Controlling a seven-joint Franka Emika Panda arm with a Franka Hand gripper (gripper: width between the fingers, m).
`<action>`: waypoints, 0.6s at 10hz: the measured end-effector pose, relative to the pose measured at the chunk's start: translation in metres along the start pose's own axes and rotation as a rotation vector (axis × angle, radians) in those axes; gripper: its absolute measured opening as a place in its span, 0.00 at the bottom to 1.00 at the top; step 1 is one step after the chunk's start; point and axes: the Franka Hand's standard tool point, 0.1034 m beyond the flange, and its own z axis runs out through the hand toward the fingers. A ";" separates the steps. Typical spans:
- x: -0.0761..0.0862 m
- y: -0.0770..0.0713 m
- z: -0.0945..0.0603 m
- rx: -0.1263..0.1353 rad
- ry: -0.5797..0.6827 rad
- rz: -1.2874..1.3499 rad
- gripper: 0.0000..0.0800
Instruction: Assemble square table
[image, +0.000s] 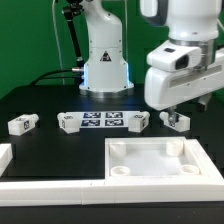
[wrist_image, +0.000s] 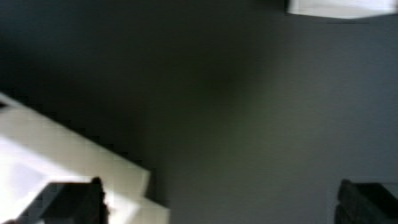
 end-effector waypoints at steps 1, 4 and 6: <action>0.000 -0.016 0.001 0.000 -0.014 -0.008 0.81; -0.020 -0.042 0.012 0.001 -0.158 -0.018 0.81; -0.019 -0.044 0.013 0.016 -0.269 -0.021 0.81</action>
Offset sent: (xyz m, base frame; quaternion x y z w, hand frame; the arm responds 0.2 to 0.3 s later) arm 0.0000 0.0000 0.0000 0.0000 -0.1938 0.0000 0.9810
